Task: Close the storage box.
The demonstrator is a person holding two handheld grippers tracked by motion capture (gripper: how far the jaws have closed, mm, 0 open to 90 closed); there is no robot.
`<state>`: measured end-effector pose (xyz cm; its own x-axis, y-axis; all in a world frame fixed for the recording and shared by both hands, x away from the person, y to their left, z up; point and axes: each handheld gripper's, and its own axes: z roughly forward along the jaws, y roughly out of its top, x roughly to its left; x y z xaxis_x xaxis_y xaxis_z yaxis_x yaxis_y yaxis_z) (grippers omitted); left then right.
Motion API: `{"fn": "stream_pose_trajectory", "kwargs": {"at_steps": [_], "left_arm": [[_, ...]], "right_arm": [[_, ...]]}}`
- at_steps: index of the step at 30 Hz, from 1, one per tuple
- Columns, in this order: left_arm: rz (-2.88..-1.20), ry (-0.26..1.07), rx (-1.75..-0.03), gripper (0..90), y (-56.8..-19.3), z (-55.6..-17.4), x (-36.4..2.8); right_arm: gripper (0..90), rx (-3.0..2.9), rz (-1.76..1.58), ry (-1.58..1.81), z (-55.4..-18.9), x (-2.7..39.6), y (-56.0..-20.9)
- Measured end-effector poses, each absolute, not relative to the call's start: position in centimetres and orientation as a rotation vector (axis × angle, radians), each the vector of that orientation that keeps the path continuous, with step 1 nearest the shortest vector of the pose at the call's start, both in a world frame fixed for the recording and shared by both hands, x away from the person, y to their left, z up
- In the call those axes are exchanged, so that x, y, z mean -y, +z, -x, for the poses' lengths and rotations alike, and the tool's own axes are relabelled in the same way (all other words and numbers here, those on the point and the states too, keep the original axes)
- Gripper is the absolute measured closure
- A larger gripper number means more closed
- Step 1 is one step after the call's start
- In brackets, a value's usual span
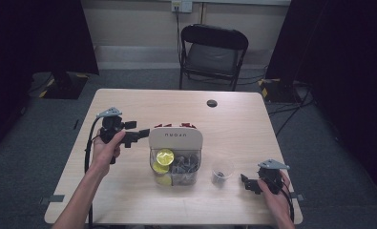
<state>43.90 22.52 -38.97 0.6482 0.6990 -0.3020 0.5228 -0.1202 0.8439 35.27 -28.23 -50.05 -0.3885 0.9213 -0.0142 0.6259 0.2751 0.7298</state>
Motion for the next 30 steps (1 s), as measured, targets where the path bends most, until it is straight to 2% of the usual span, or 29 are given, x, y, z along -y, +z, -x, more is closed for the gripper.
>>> {"fn": "stream_pose_trajectory", "kwargs": {"at_steps": [30], "left_arm": [[-1.735, 0.134, -0.934, 20.9, -38.71, -43.7, -21.67]], "right_arm": [[9.6, -2.114, -1.393, 0.905, -35.26, 28.24, -50.05]]}}
